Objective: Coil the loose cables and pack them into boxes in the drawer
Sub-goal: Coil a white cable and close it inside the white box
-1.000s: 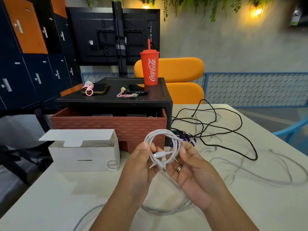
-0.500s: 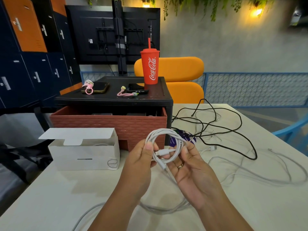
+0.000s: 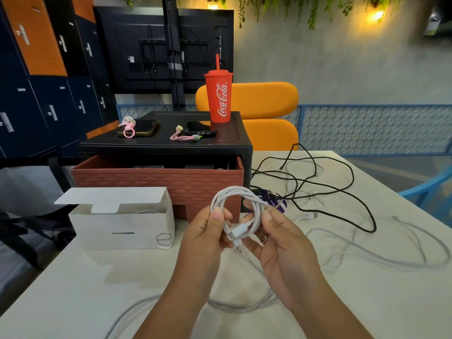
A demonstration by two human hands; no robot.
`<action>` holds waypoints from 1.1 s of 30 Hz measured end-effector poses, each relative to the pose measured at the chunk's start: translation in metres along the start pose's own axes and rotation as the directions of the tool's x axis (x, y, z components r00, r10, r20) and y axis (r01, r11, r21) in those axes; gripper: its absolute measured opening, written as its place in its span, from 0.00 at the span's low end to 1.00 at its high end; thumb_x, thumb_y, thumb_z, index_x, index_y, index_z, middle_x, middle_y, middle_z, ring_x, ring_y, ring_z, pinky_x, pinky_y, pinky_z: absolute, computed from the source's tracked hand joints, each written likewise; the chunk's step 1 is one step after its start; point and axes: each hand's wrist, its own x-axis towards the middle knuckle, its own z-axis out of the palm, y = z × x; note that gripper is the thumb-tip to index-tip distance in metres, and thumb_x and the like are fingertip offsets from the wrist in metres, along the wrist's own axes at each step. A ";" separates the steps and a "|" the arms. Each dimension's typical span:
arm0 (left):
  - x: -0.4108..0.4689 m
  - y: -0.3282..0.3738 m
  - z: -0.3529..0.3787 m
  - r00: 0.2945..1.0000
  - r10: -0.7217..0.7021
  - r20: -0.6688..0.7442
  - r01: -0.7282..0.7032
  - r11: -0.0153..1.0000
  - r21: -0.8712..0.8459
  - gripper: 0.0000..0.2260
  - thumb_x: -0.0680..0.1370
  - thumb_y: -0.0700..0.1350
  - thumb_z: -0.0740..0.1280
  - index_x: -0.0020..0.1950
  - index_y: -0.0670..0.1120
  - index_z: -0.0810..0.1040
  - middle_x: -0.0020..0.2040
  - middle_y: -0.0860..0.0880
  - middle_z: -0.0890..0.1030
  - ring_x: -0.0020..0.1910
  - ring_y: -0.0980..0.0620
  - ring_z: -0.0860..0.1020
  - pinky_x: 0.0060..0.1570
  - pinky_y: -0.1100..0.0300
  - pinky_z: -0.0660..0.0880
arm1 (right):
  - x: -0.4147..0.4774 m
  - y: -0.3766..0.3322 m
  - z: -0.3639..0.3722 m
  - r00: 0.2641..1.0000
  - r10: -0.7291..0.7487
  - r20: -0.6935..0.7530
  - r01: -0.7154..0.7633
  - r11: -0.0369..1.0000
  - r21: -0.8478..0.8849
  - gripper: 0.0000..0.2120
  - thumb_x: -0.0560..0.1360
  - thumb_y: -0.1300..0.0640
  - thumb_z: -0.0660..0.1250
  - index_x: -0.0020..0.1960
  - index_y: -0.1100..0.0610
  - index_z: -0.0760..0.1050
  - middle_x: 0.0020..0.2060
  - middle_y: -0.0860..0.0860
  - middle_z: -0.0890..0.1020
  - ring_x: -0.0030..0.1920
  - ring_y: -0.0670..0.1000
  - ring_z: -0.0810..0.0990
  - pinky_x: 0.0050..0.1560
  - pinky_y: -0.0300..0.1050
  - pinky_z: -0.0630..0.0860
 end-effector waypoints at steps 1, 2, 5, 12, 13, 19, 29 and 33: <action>0.000 0.000 0.000 1.000 0.003 -0.007 -0.003 1.000 -0.003 0.13 0.77 0.48 0.59 0.35 0.48 0.77 0.33 0.46 0.76 0.34 0.50 0.76 0.33 0.64 0.74 | 0.000 0.000 0.001 1.000 -0.019 0.007 0.019 1.000 -0.016 0.13 0.68 0.56 0.64 0.50 0.57 0.79 0.38 0.53 0.82 0.42 0.49 0.81 0.49 0.46 0.76; 0.000 0.000 0.000 1.000 0.006 -0.008 -0.006 1.000 -0.003 0.14 0.79 0.46 0.58 0.35 0.47 0.76 0.33 0.47 0.78 0.35 0.51 0.78 0.33 0.64 0.75 | 0.000 0.000 0.002 0.999 -0.039 0.020 0.039 0.999 -0.037 0.12 0.68 0.57 0.67 0.51 0.56 0.78 0.37 0.51 0.81 0.40 0.48 0.80 0.46 0.43 0.77; -0.003 0.002 0.004 1.000 -0.002 -0.007 0.002 1.000 0.001 0.15 0.80 0.44 0.57 0.36 0.45 0.76 0.32 0.50 0.79 0.34 0.55 0.79 0.33 0.65 0.75 | 0.000 0.000 0.004 0.997 -0.071 0.021 0.073 0.989 -0.127 0.17 0.65 0.56 0.69 0.53 0.55 0.76 0.37 0.49 0.81 0.39 0.45 0.80 0.40 0.37 0.76; -0.002 0.006 0.005 0.986 -0.151 -0.065 0.149 0.988 -0.034 0.13 0.79 0.44 0.61 0.36 0.46 0.79 0.30 0.49 0.79 0.30 0.55 0.77 0.31 0.64 0.77 | 0.002 0.002 0.004 0.998 -0.015 -0.058 0.001 0.972 -0.233 0.07 0.74 0.65 0.66 0.48 0.54 0.75 0.35 0.47 0.83 0.35 0.42 0.80 0.35 0.34 0.75; -0.001 0.007 0.002 0.982 -0.170 -0.076 0.171 0.985 0.004 0.12 0.79 0.44 0.61 0.38 0.45 0.79 0.28 0.50 0.78 0.28 0.56 0.76 0.30 0.65 0.76 | 0.003 0.001 0.003 0.996 -0.017 -0.082 -0.005 0.963 -0.270 0.07 0.74 0.64 0.65 0.49 0.54 0.75 0.34 0.47 0.82 0.34 0.42 0.80 0.35 0.35 0.75; 0.010 0.006 -0.015 0.950 -0.293 -0.105 0.311 0.914 0.262 0.05 0.79 0.42 0.62 0.49 0.47 0.77 0.34 0.48 0.81 0.26 0.58 0.76 0.32 0.62 0.78 | 0.012 0.003 -0.013 0.975 -0.089 -0.204 -0.079 0.718 -0.691 0.12 0.72 0.60 0.69 0.50 0.44 0.73 0.39 0.47 0.79 0.41 0.49 0.79 0.46 0.46 0.75; 0.011 -0.013 -0.029 0.925 -0.377 -0.042 0.330 0.745 0.580 0.03 0.76 0.41 0.68 0.45 0.44 0.81 0.28 0.49 0.78 0.21 0.58 0.74 0.26 0.67 0.70 | 0.015 0.015 -0.029 0.989 -0.027 -0.148 -0.145 0.067 -0.987 0.01 0.73 0.55 0.65 0.44 0.51 0.73 0.40 0.49 0.81 0.41 0.50 0.78 0.36 0.38 0.70; 0.010 -0.027 -0.026 0.940 -0.340 -0.014 0.242 0.642 0.728 0.04 0.74 0.43 0.69 0.48 0.49 0.82 0.35 0.51 0.80 0.28 0.60 0.76 0.33 0.68 0.72 | 0.014 0.013 -0.033 0.986 -0.013 -0.166 -0.166 -0.081 -0.983 0.04 0.72 0.57 0.63 0.45 0.53 0.76 0.42 0.50 0.81 0.43 0.51 0.79 0.33 0.37 0.68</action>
